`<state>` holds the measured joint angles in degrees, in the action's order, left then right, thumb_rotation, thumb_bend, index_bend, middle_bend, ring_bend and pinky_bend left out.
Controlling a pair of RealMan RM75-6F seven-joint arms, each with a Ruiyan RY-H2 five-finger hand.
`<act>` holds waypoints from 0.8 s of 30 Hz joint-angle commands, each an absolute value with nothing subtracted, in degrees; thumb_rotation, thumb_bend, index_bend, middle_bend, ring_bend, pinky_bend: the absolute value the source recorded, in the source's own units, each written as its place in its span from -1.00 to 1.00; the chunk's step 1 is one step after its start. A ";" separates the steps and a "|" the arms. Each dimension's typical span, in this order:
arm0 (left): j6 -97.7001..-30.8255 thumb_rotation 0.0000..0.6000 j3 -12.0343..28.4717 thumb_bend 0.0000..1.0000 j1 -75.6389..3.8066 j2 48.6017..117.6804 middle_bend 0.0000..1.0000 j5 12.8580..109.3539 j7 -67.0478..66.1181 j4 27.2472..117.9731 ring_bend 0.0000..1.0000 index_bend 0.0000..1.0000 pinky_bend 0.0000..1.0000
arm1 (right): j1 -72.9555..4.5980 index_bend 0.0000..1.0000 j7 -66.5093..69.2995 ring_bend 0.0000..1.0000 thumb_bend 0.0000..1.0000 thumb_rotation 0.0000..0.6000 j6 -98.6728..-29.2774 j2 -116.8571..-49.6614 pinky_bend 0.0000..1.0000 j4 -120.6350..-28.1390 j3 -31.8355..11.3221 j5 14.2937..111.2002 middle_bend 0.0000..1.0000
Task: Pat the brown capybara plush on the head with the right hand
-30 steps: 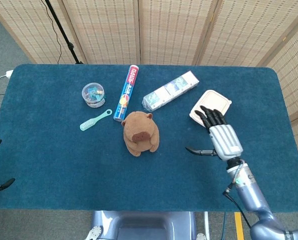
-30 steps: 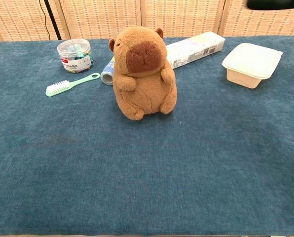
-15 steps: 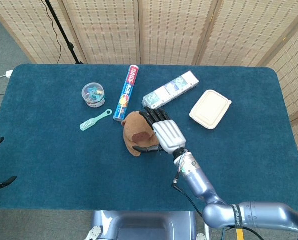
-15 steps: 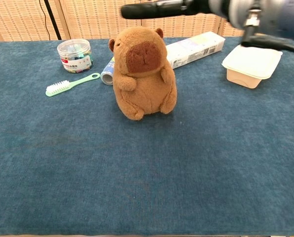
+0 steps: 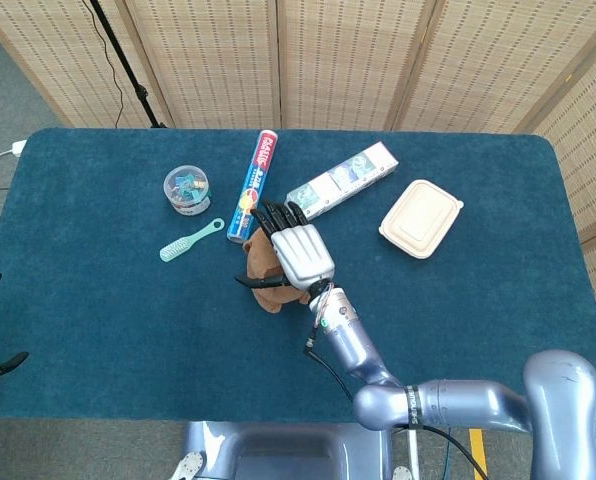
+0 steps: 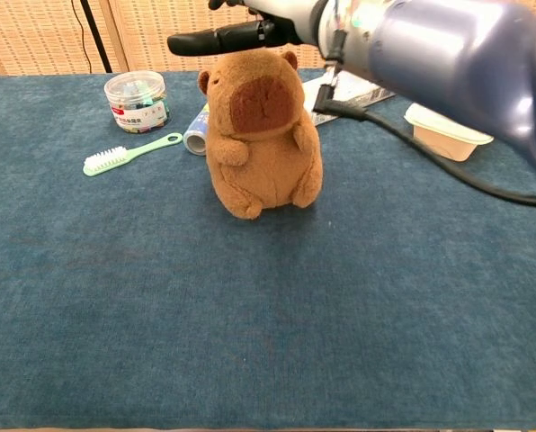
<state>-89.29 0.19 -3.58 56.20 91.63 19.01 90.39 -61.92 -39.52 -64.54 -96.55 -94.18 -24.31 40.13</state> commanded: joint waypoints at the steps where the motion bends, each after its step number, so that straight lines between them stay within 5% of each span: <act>1: -88.87 1.00 0.26 -1.00 -3.72 56.25 -1.00 91.30 18.74 90.53 -1.00 -1.00 -1.00 | -63.71 -1.00 -41.00 -1.00 -1.00 -0.69 -65.07 -98.26 -1.00 -91.79 -24.28 39.72 -1.00; 24: -86.86 1.00 0.97 -1.00 -4.28 55.92 -1.00 88.99 18.84 90.83 -1.00 -1.00 -1.00 | -70.42 -1.00 -35.15 -1.00 -1.00 -0.70 -61.27 -109.86 -1.00 -70.30 -26.86 39.18 -1.00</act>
